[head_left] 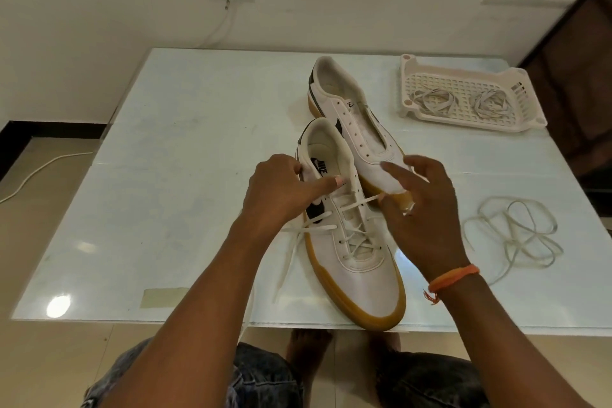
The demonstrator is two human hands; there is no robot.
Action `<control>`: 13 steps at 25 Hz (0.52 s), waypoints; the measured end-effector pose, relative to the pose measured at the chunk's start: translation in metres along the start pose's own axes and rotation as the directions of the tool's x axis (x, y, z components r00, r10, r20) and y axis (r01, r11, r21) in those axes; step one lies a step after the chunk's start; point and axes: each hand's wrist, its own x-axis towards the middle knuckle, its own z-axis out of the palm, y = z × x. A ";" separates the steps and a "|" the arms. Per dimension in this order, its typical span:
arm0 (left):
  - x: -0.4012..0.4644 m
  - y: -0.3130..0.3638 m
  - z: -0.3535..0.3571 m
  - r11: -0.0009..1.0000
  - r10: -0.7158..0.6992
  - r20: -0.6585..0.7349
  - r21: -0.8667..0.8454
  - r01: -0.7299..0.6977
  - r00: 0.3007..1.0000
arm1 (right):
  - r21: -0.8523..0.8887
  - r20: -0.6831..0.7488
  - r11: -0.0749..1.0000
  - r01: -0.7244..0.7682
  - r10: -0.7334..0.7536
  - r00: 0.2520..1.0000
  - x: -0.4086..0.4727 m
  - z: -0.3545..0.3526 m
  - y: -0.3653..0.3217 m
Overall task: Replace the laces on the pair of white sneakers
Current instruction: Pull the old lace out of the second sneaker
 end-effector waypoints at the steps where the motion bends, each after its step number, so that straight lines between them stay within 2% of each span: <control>1: 0.001 0.000 0.000 1.000 0.000 0.006 0.007 0.000 1.000 | -0.042 0.037 0.991 0.128 -0.127 0.991 -0.001 0.004 -0.005; 3: 0.001 -0.001 -0.001 1.000 0.004 0.023 0.014 -0.004 1.000 | -0.140 0.103 0.931 0.338 -0.325 0.940 -0.002 0.010 -0.007; 4: 0.002 -0.001 -0.001 1.000 0.004 0.037 0.011 -0.005 0.999 | -0.182 0.127 0.900 0.397 -0.379 0.917 -0.002 0.012 -0.007; 8: 0.002 0.000 -0.001 0.998 -0.018 0.057 -0.051 0.021 0.998 | -0.214 0.217 0.852 0.478 -0.436 0.874 -0.003 0.010 -0.006; 11: 0.002 0.000 -0.001 0.996 -0.035 0.064 -0.076 0.040 0.997 | -0.234 0.253 0.859 0.456 -0.399 0.881 -0.005 0.014 -0.008; 12: 0.002 0.000 -0.001 0.995 -0.041 0.067 -0.091 0.047 0.997 | -0.172 0.222 0.910 0.376 -0.336 0.915 -0.005 0.013 -0.008; 13: 0.002 0.001 -0.002 0.993 -0.048 0.069 -0.106 0.056 0.996 | -0.082 0.166 0.972 0.222 -0.206 0.964 -0.003 0.009 -0.007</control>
